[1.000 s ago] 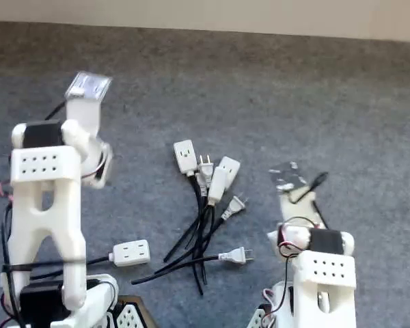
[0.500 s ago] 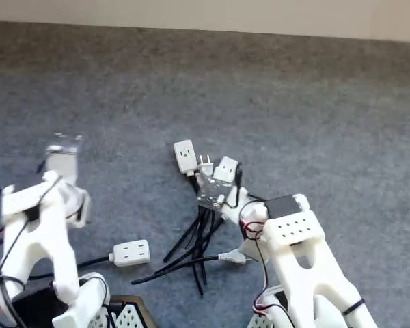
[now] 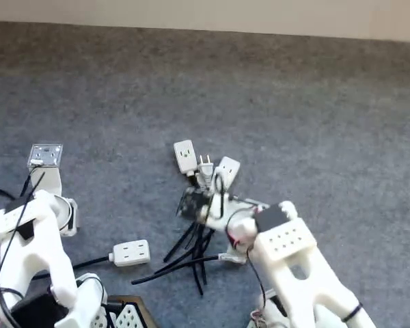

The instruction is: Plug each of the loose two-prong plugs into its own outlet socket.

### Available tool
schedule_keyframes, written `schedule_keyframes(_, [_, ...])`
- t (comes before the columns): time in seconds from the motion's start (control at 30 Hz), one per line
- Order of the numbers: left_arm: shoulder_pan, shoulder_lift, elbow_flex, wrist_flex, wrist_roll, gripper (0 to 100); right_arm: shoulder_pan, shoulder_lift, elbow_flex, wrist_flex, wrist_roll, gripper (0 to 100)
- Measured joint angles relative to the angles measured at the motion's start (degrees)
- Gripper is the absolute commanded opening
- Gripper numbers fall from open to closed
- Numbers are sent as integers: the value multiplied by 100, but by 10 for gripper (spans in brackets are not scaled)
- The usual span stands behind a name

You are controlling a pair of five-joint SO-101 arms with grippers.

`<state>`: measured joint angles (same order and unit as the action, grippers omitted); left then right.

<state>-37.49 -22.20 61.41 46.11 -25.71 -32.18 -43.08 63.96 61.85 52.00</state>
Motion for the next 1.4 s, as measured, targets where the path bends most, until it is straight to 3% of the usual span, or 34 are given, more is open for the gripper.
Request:
schedule_keyframes(0.17, [35, -44, 79, -35, 0, 181, -598, -677, 448, -149, 264, 160])
schedule_keyframes(0.37, [53, -44, 105, -35, 0, 179, -598, -826, 756, -132, 1160, 160])
schedule_keyframes(0.5, [53, -44, 114, -53, 132, 179, -607, -870, 1187, -624, 1319, 200])
schedule_keyframes(0.8, [53, -44, 176, -70, 149, 178, -862, -958, 1327, -651, 1327, 221])
schedule_keyframes(1.13, [53, -44, 185, -70, 149, 178, -1741, -958, 949, 782, 1099, 221])
schedule_keyframes(1.4, [53, -44, 264, -158, 149, 178, -1741, -958, 1196, 18, 668, 220])
